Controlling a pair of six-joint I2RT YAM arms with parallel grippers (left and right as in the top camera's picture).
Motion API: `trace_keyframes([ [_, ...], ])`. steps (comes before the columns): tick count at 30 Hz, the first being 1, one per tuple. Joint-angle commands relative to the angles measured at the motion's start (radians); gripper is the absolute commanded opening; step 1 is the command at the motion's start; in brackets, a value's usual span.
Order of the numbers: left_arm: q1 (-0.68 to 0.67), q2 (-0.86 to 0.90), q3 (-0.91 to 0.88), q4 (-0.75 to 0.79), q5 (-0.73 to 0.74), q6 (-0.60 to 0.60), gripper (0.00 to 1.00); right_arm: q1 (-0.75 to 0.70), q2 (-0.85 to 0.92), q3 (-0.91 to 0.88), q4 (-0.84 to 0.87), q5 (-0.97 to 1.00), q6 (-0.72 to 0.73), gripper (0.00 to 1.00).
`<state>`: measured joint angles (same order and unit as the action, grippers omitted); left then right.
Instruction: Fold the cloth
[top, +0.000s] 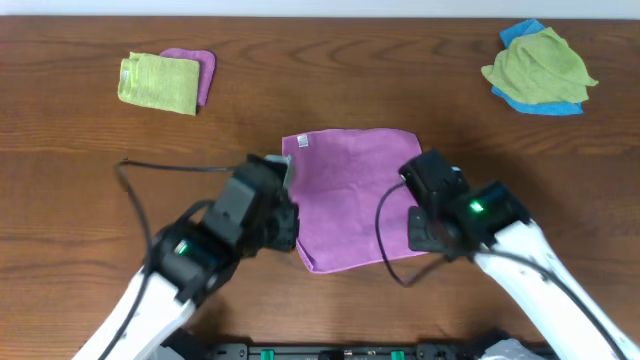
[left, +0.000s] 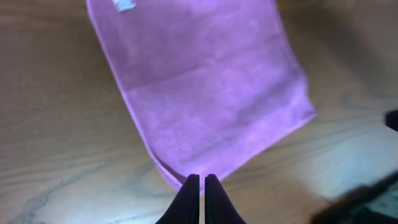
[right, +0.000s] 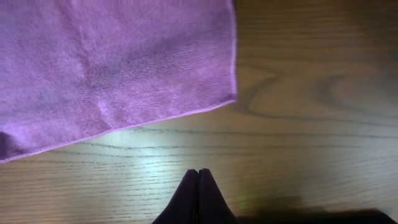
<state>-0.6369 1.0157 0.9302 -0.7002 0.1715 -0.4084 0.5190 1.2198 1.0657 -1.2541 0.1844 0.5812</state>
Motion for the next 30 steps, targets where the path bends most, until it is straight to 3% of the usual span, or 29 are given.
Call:
trace_keyframes([
  [1,-0.035,-0.137,0.006,-0.039,-0.028,-0.032,0.06,0.006,-0.143,-0.002,-0.026,0.051,0.024,0.02],
  [6,-0.118,-0.313,-0.032,-0.166,-0.102,-0.145,0.06,0.006,-0.362,-0.045,-0.090,0.047,0.069,0.02],
  [15,-0.462,-0.556,-0.204,-0.253,-0.398,-0.404,0.06,0.006,-0.695,-0.158,-0.072,-0.042,0.106,0.02],
  [17,-0.547,-0.560,-0.266,-0.225,-0.500,-0.459,0.06,0.006,-0.710,-0.175,-0.048,-0.042,0.106,0.02],
  [21,-0.665,-0.531,-0.358,-0.073,-0.716,-0.459,0.06,0.006,-0.692,-0.241,0.048,-0.001,0.106,0.02],
  [26,-0.654,-0.492,-0.369,-0.050,-0.863,-0.460,0.07,0.005,-0.653,-0.303,0.171,0.114,0.102,0.02],
  [29,-0.607,-0.475,-0.369,-0.012,-0.824,-0.460,0.26,0.005,-0.601,-0.309,0.216,0.119,0.095,0.01],
  [30,-0.590,-0.468,-0.369,0.011,-0.791,-0.457,0.27,0.005,-0.580,-0.309,0.219,0.119,0.095,0.01],
])
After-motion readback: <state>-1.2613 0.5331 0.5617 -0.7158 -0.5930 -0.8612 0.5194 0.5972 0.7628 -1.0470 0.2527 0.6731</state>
